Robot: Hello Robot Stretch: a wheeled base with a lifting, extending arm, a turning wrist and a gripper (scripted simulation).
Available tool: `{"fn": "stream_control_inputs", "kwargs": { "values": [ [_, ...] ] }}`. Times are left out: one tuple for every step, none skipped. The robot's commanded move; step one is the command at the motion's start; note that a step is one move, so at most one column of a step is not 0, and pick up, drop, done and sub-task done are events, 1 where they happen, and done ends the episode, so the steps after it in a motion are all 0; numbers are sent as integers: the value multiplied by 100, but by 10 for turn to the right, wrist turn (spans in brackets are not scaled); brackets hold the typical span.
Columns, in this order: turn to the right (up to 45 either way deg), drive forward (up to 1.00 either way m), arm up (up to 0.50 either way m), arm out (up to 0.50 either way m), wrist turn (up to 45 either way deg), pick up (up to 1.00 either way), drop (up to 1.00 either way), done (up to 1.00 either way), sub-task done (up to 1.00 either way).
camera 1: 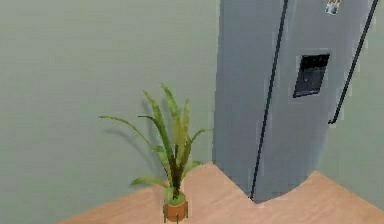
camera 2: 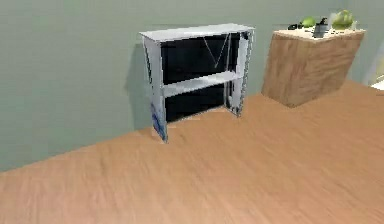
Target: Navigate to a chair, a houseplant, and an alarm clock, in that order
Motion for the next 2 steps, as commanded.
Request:
{"fn": "stream_control_inputs", "kwargs": {
  "values": [
    [0,0,0,0,0,0,0,0,100],
    [-450,0,0,0,0,0,0,0,0]
  ]
}}
